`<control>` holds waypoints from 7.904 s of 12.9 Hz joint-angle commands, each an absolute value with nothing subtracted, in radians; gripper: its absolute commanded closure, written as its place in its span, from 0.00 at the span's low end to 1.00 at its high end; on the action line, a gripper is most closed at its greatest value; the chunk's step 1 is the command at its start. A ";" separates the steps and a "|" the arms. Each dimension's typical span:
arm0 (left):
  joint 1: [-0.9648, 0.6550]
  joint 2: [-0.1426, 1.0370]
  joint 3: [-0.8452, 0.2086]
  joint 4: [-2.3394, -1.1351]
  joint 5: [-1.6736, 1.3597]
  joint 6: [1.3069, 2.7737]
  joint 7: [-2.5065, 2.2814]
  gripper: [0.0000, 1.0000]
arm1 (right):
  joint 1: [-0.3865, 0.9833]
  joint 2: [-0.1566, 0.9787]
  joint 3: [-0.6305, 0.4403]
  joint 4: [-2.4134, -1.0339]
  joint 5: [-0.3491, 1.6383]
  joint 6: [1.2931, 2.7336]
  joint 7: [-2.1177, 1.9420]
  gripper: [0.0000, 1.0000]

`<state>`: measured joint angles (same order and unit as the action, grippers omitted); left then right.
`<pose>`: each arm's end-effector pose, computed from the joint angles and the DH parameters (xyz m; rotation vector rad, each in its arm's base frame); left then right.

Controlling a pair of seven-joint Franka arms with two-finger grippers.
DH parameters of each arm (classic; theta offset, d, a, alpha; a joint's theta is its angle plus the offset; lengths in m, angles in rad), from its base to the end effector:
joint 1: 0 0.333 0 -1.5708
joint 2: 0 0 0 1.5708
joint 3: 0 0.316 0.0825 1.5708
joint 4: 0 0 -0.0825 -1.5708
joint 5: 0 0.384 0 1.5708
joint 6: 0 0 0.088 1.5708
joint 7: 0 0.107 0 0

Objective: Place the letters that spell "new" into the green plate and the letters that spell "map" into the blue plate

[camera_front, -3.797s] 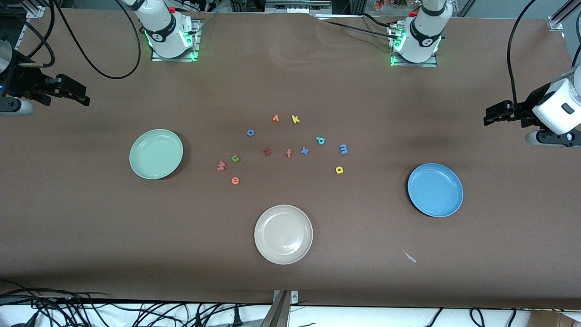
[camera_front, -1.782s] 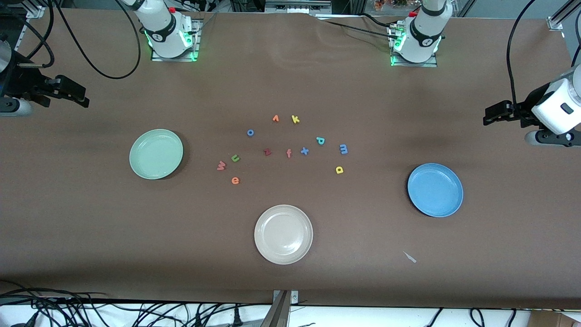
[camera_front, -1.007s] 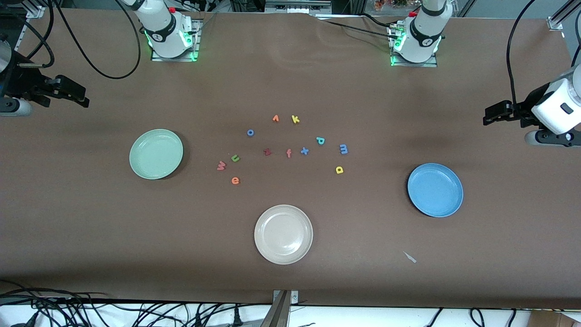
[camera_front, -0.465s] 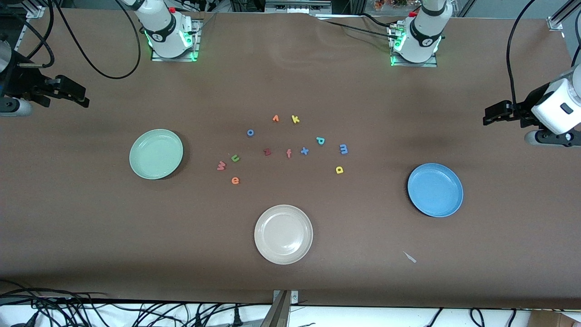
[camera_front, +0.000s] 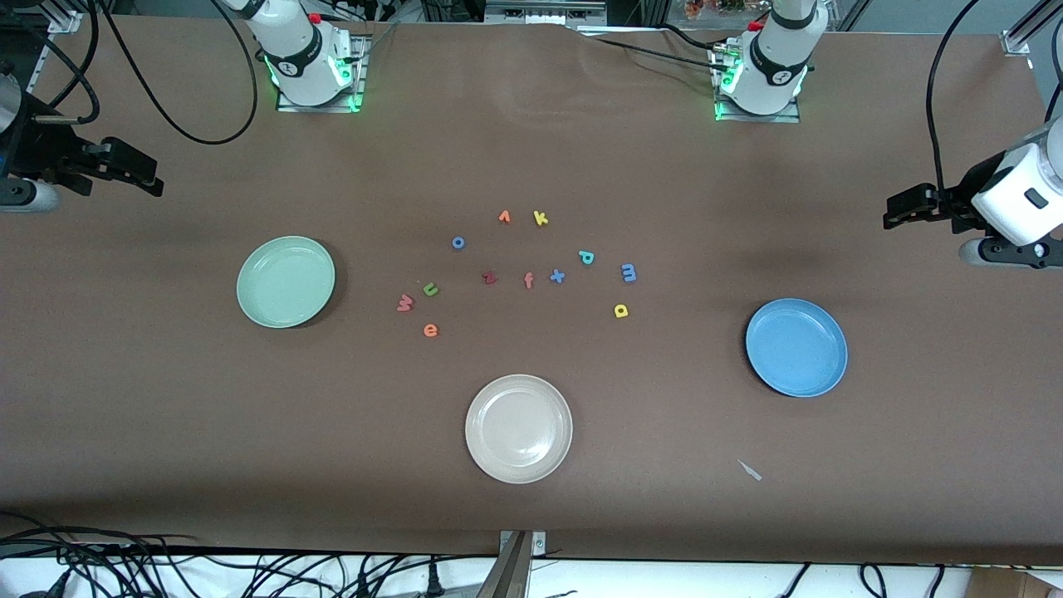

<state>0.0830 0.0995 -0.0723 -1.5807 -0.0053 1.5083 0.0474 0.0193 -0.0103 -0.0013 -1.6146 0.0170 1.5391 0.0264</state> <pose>0.5725 0.0074 0.5590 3.1122 -0.0573 -0.2671 0.5465 0.0117 0.6069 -3.1243 0.0131 0.1025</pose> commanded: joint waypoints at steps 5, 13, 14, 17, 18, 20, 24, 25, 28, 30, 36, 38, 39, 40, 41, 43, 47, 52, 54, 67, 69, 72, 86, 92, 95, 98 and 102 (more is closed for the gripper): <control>0.087 0.086 -0.081 -1.594 0.017 1.506 0.046 0.00 | 0.021 -0.017 0.012 -1.623 0.002 1.571 0.023 0.00; 0.083 0.086 -0.081 -1.594 0.017 1.508 0.044 0.00 | 0.021 -0.015 0.032 -1.623 -0.002 1.580 0.023 0.00; 0.081 0.086 -0.081 -1.594 0.017 1.506 0.043 0.00 | 0.021 -0.015 0.031 -1.623 -0.003 1.575 0.029 0.00; 0.081 0.086 -0.081 -1.594 0.017 1.506 0.043 0.00 | 0.021 -0.015 0.032 -1.621 -0.021 1.568 0.034 0.00; 0.081 0.086 -0.081 -1.594 0.017 1.506 0.043 0.00 | 0.021 -0.011 0.032 -1.626 -0.017 1.562 0.037 0.00; 0.075 0.092 -0.081 -1.591 0.017 1.506 0.041 0.00 | 0.046 0.020 0.060 -1.628 -0.023 1.560 0.081 0.00; 0.022 0.115 -0.113 -1.585 0.017 1.502 -0.050 0.00 | 0.101 0.116 0.066 -1.644 -0.015 1.559 0.101 0.00; 0.009 0.121 -0.145 -1.588 0.015 1.503 -0.096 0.00 | 0.119 0.142 0.066 -1.667 -0.015 1.578 0.115 0.00; 0.003 0.179 -0.265 -1.591 -0.008 1.538 -0.297 0.00 | 0.191 0.207 0.066 -1.729 -0.014 1.751 0.285 0.00; 0.003 0.198 -0.331 -1.627 -0.017 1.621 -0.401 0.00 | 0.248 0.265 0.066 -1.755 -0.014 1.878 0.485 0.00; -0.056 0.222 -0.439 -1.925 -0.006 2.047 -0.633 0.00 | 0.408 0.468 0.066 -1.772 -0.021 2.156 1.036 0.01; -0.100 0.291 -0.439 -1.931 0.023 2.107 -0.698 0.00 | 0.439 0.515 0.064 -1.782 -0.021 2.227 1.168 0.16; -0.122 0.340 -0.439 -1.931 0.075 2.146 -0.754 0.00 | 0.440 0.532 0.064 -1.786 -0.021 2.246 1.196 0.24; -0.153 0.386 -0.439 -1.933 0.136 2.187 -0.823 0.00 | 0.449 0.544 0.064 -1.793 -0.021 2.261 1.224 0.27; -0.167 0.425 -0.439 -1.931 0.188 2.210 -0.881 0.00 | 0.452 0.558 0.066 -1.810 -0.021 2.299 1.248 0.27; -0.179 0.486 -0.439 -1.931 0.247 2.256 -0.920 0.00 | 0.482 0.592 0.060 -1.838 -0.025 2.399 1.320 0.27; -0.173 0.577 -0.439 -1.928 0.249 2.322 -0.901 0.00 | 0.483 0.597 0.058 -1.861 -0.025 2.411 1.325 0.31; -0.169 0.621 -0.437 -1.931 0.270 2.335 -0.887 0.15 | 0.485 0.592 0.058 -1.894 -0.025 2.411 1.328 0.37; -0.167 0.626 -0.437 -1.933 0.270 2.327 -0.887 0.25 | 0.486 0.592 0.058 -1.901 -0.025 2.413 1.347 0.60; -0.095 0.591 -0.451 -1.755 0.214 1.972 -0.642 1.00 | 0.479 0.377 -0.168 -1.919 -0.008 2.115 0.939 0.97; -0.036 0.574 -0.451 -1.706 0.207 1.886 -0.487 1.00 | 0.479 0.354 -0.245 -1.994 -0.006 2.131 0.814 0.97; 0.076 0.563 -0.440 -1.675 0.222 1.833 -0.229 1.00 | 0.477 0.344 -0.328 -2.126 0.060 2.239 0.631 0.97; 0.252 0.649 -0.445 -1.554 0.341 1.879 0.060 0.00 | 0.492 0.471 -0.123 -1.960 0.095 2.386 0.746 0.08; 0.122 0.650 -0.509 -1.571 0.253 1.914 -0.355 0.00 | 0.534 0.554 -0.092 -1.957 0.089 2.512 0.778 0.29; 0.092 0.631 -0.543 -1.721 0.221 2.133 -0.559 0.00 | 0.541 0.584 -0.092 -1.956 0.087 2.551 0.775 0.38; 0.031 0.641 -0.554 -1.792 0.236 2.281 -0.763 0.00 | 0.549 0.589 -0.092 -1.956 0.089 2.562 0.778 0.70; -0.047 0.699 -0.546 -1.786 0.362 2.344 -1.018 0.00 | 0.554 0.536 -0.101 -1.956 0.091 2.519 0.762 0.87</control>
<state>-0.0195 0.6721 -0.5520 -1.7903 0.2915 2.3170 -0.9054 0.5459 0.5696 -0.0891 -1.9681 0.0780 2.5511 0.7766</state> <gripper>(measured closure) 0.000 0.722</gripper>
